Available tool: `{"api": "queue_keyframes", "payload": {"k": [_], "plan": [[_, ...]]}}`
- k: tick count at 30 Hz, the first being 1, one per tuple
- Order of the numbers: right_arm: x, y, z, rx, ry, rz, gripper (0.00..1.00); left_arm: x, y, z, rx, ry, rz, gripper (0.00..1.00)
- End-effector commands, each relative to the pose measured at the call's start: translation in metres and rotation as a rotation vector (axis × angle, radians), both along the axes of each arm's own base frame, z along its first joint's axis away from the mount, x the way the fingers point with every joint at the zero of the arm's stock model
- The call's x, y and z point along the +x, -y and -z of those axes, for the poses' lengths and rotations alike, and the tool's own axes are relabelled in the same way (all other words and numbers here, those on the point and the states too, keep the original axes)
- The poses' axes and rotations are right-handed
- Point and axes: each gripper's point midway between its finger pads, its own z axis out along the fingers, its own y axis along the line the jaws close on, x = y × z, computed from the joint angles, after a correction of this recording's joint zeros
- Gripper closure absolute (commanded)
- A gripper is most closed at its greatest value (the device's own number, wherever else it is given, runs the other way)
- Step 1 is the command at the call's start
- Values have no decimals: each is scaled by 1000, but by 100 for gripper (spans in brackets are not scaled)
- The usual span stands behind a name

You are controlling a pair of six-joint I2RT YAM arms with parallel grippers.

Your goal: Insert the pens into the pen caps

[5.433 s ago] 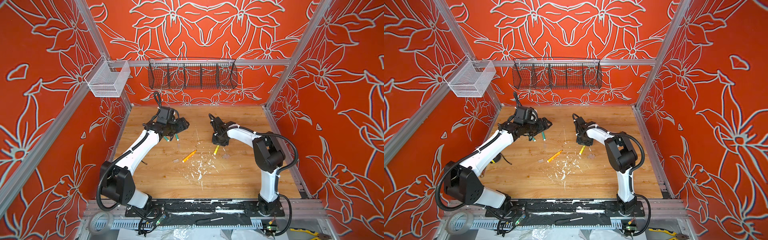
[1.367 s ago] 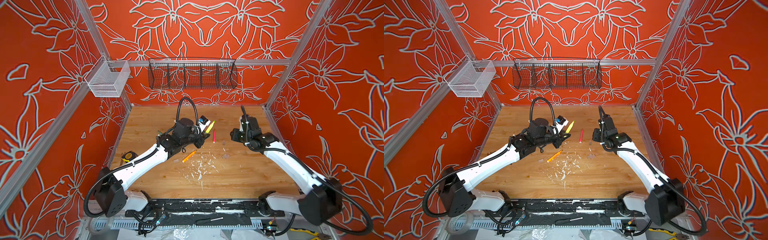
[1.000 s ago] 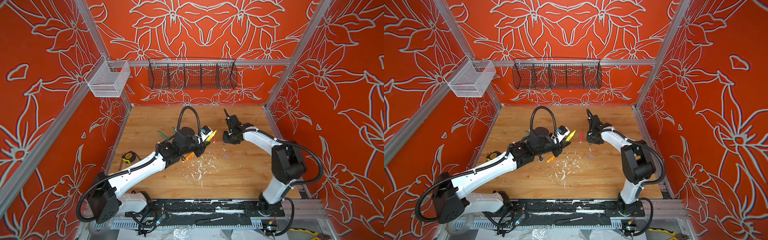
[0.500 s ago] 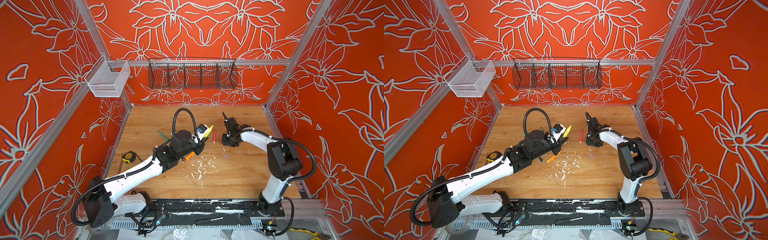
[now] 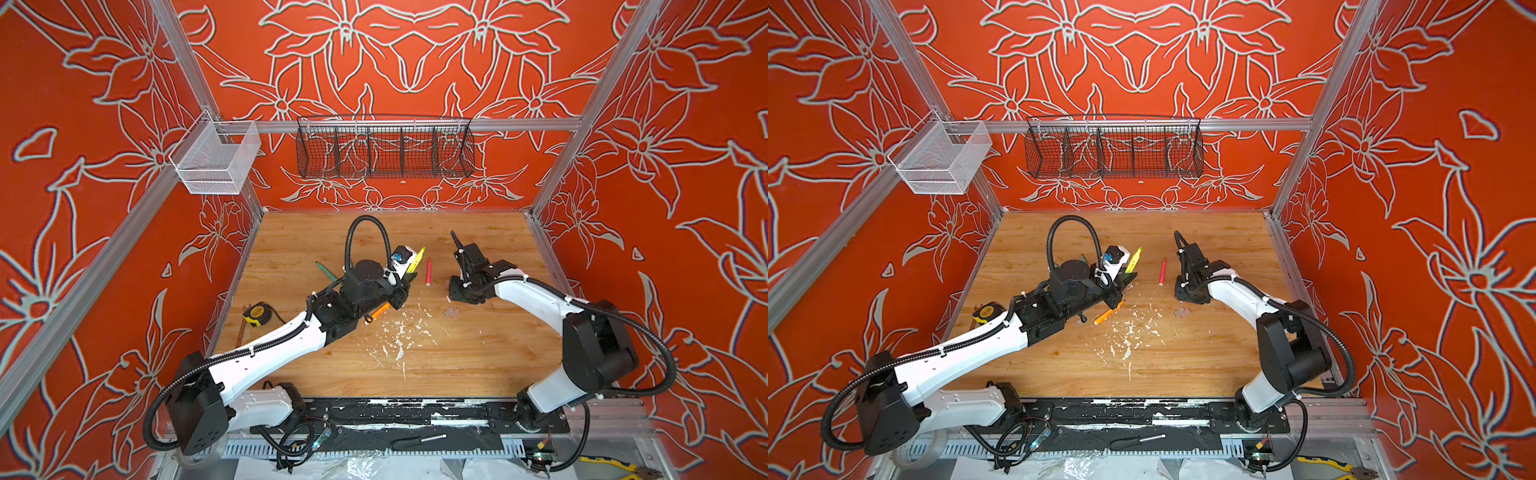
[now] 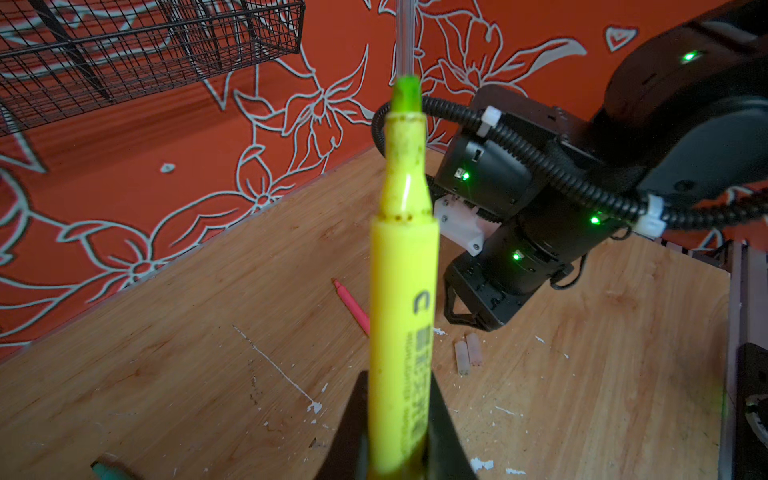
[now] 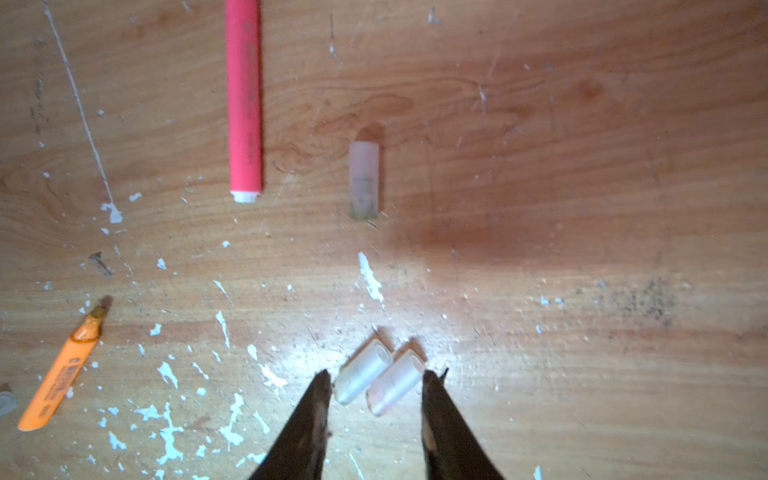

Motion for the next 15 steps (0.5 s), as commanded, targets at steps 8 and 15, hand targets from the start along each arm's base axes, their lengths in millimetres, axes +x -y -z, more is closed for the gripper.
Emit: {"api": "queue_keyframes", "payload": {"k": [8, 15], "plan": [[-20, 7, 19, -5, -62, 48, 63, 0, 10, -8, -30, -9, 15, 100], [-18, 2, 33, 14, -78, 65, 65, -1, 10, -9, -27, -2, 16, 100]]}}
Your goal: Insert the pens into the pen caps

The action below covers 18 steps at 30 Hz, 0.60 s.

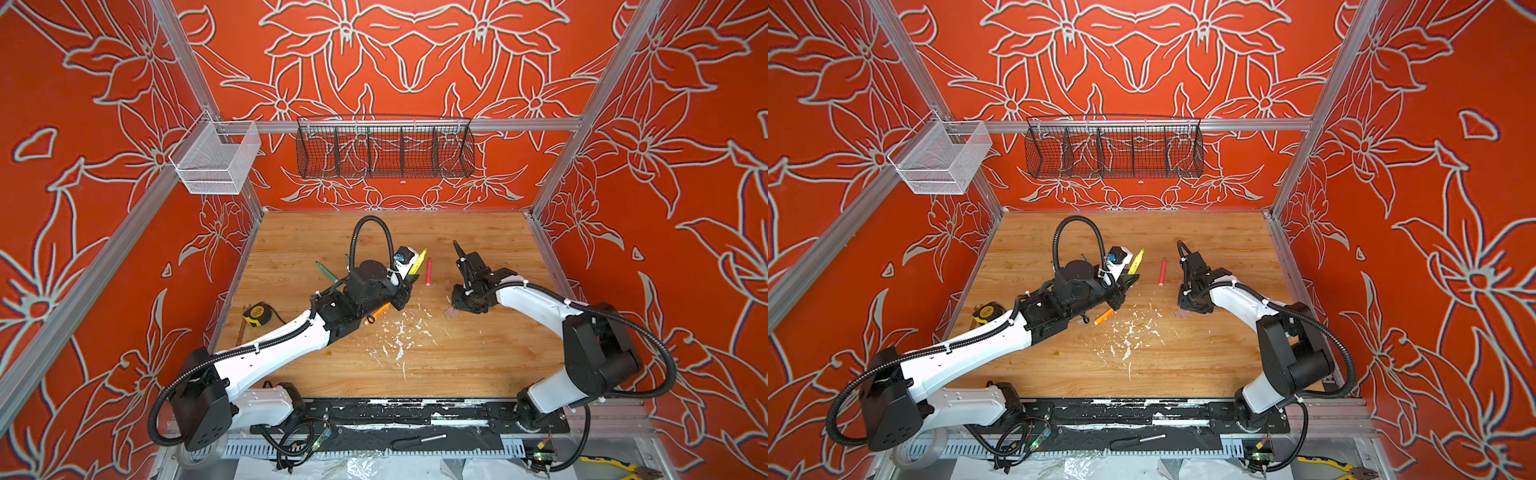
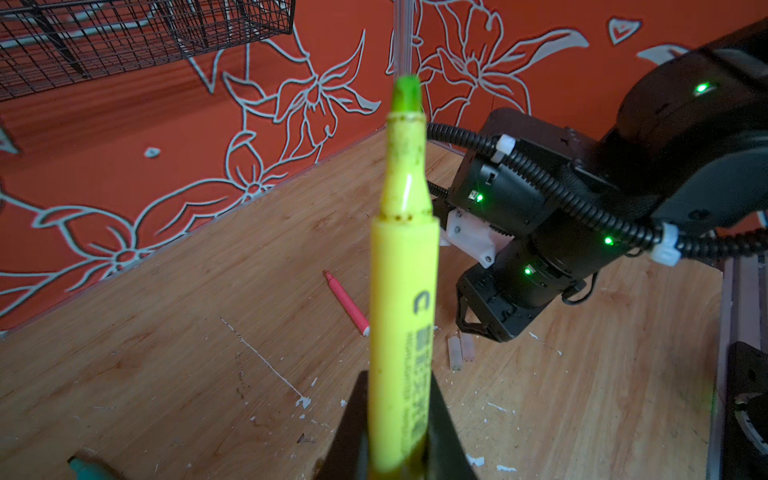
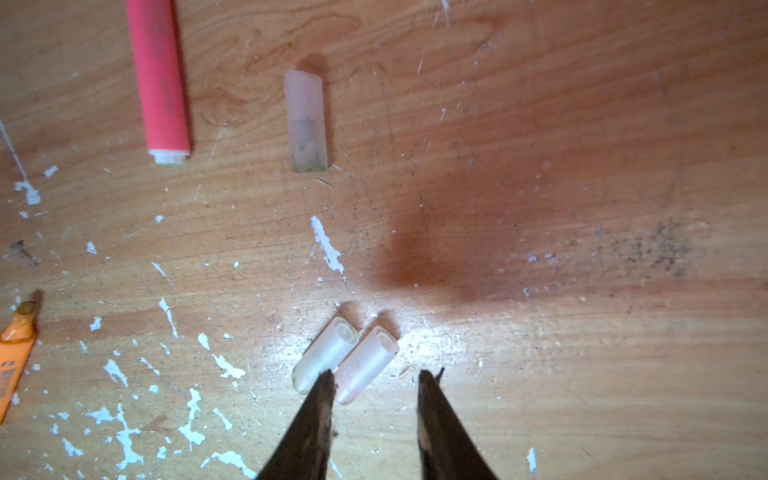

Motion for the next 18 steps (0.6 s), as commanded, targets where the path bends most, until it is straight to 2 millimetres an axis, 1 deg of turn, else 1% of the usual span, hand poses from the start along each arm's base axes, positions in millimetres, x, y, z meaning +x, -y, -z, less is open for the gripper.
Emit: {"api": "queue_keyframes", "payload": {"k": [1, 3, 6, 10, 14, 18], "plan": [[-3, -2, 9, 5, -20, 21, 65, -1, 5, -16, -25, 26, 15, 100], [-2, -1, 7, 0, -7, 22, 65, -2, 5, -15, -23, 25, 15, 100], [6, 0, -3, -13, 22, 16, 64, -1, 5, -15, -20, 28, 10, 100], [27, -1, -12, -43, 70, 0, 64, -1, 5, -15, -19, 29, 11, 100], [53, -4, -11, -80, 70, -11, 64, -2, 5, -16, -18, 31, 11, 100], [72, -12, 1, -91, 46, -21, 63, -2, 5, -14, -8, 33, 11, 100]]}}
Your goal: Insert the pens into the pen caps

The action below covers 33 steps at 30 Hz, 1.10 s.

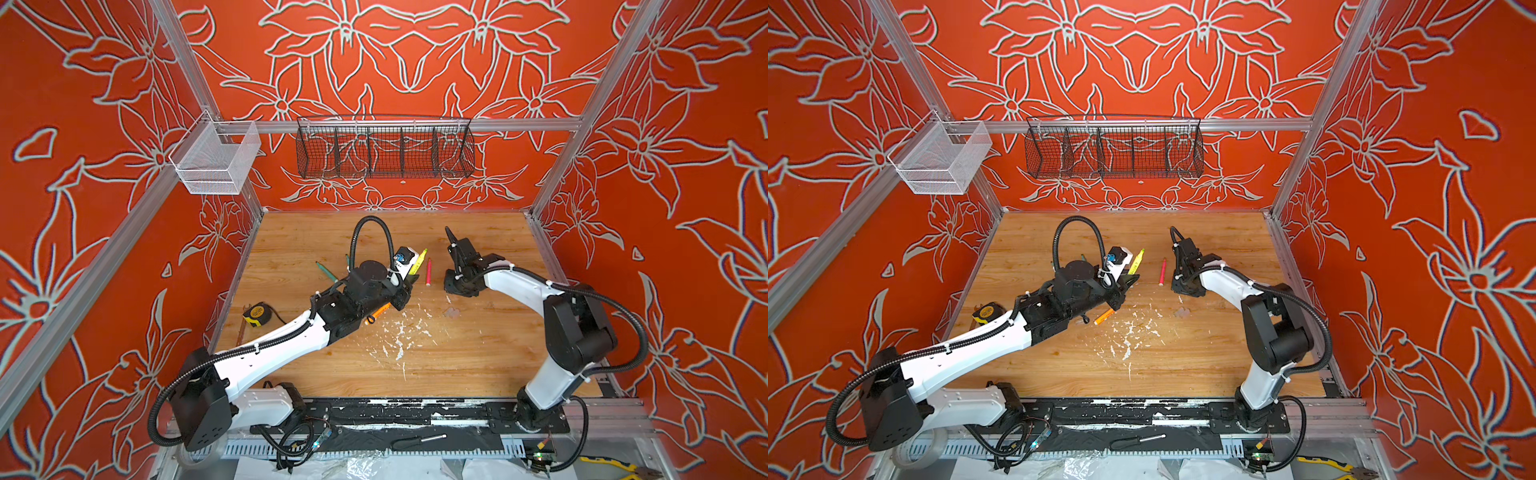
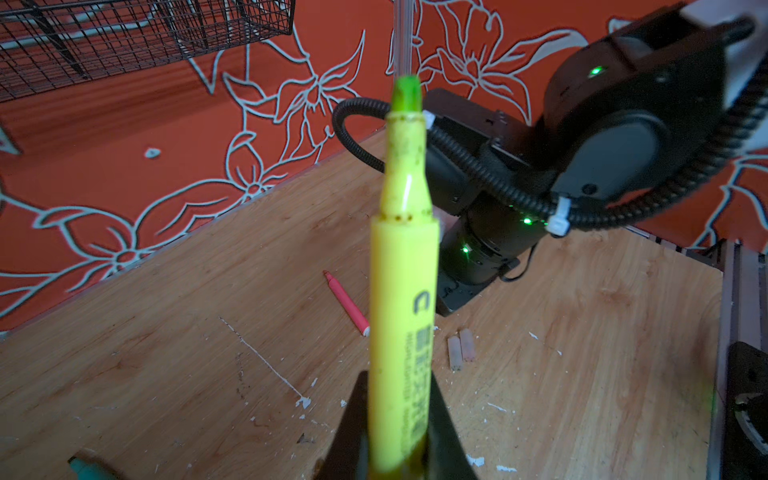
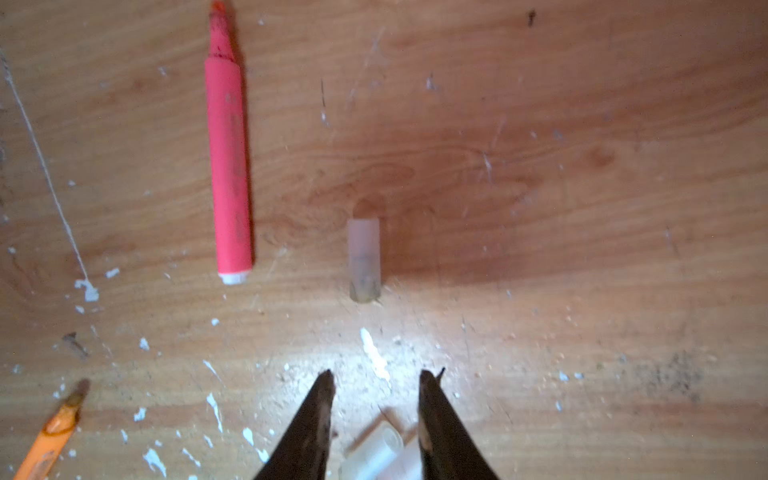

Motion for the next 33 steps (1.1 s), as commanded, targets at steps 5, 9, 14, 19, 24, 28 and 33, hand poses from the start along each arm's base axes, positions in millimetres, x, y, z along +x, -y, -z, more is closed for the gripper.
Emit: {"api": "queue_keyframes", "payload": {"k": [5, 9, 14, 19, 24, 28, 33], "plan": [[23, 1, 22, -79, -48, -1, 63, -1, 3, -13, -2, 36, 6, 100], [31, -1, 27, -87, -57, -6, 64, -1, 3, -14, -3, 39, 6, 100], [36, 1, 36, -104, -72, 2, 66, -2, 3, -14, -3, 40, 8, 100], [36, 4, 43, -109, -88, 4, 72, -1, 3, -13, 2, 40, 7, 100], [35, 6, 46, -113, -100, -2, 75, -1, 3, -13, 4, 41, 8, 100], [36, 5, 41, -103, -84, -13, 87, -2, 3, -12, 7, 41, 9, 100], [41, -1, 9, -49, 8, -35, 94, -1, 5, -7, 14, 34, 10, 100]]}}
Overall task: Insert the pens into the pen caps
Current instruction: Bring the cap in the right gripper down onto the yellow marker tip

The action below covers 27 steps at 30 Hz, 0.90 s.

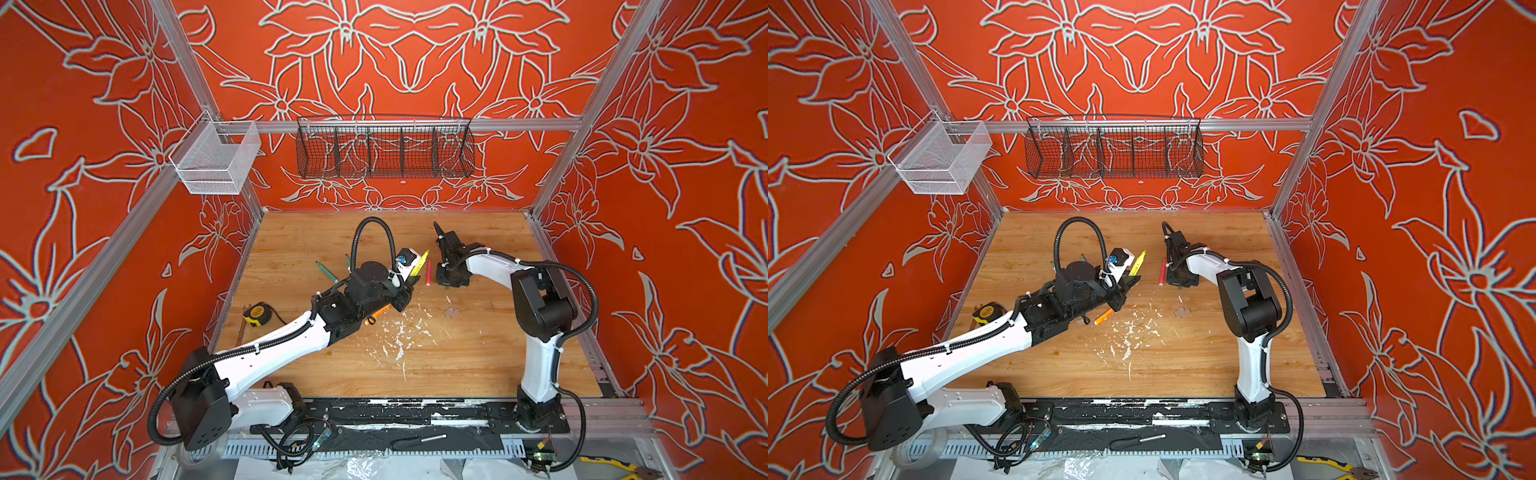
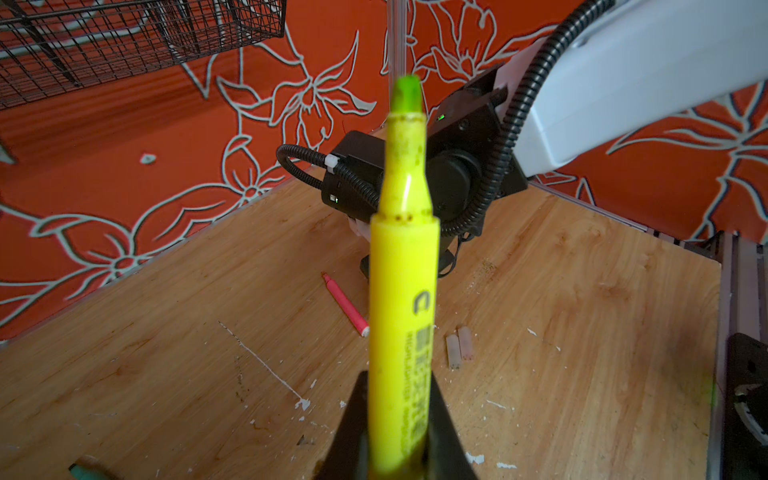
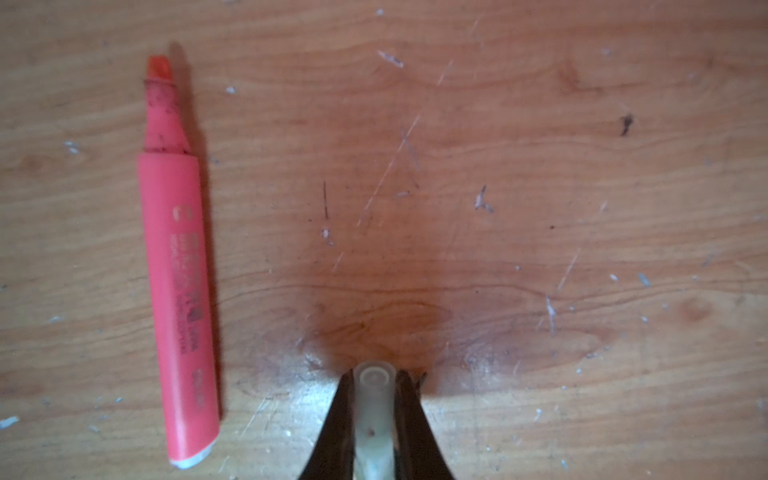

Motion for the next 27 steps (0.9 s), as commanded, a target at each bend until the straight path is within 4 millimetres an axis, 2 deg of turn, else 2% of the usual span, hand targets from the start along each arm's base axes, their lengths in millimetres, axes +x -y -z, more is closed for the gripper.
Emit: {"api": "queue_keyframes", "payload": {"k": [1, 5, 8, 12, 15, 19, 22, 27], "plan": [[1, -2, -33, 46, 79, -13, 94, 1, 4, -7, -3, 19, 5, 100], [1, -12, -79, 147, 222, -42, 95, 2, 6, 0, -14, 4, 7, 100], [-1, -25, -129, 245, 412, -78, 95, 1, 11, 7, -34, -23, 22, 100], [-13, -35, -194, 361, 644, -108, 95, 0, 20, 15, -87, -76, 37, 100], [-25, -39, -232, 404, 773, -136, 95, -1, 23, 18, -120, -99, 44, 100], [-42, -45, -270, 474, 885, -173, 95, -1, 26, 24, -137, -135, 42, 100], [-52, -46, -290, 523, 938, -173, 95, -4, 30, 28, -139, -158, 63, 100], [-65, -52, -310, 626, 988, -183, 95, -7, 36, 30, -147, -185, 92, 100]]}}
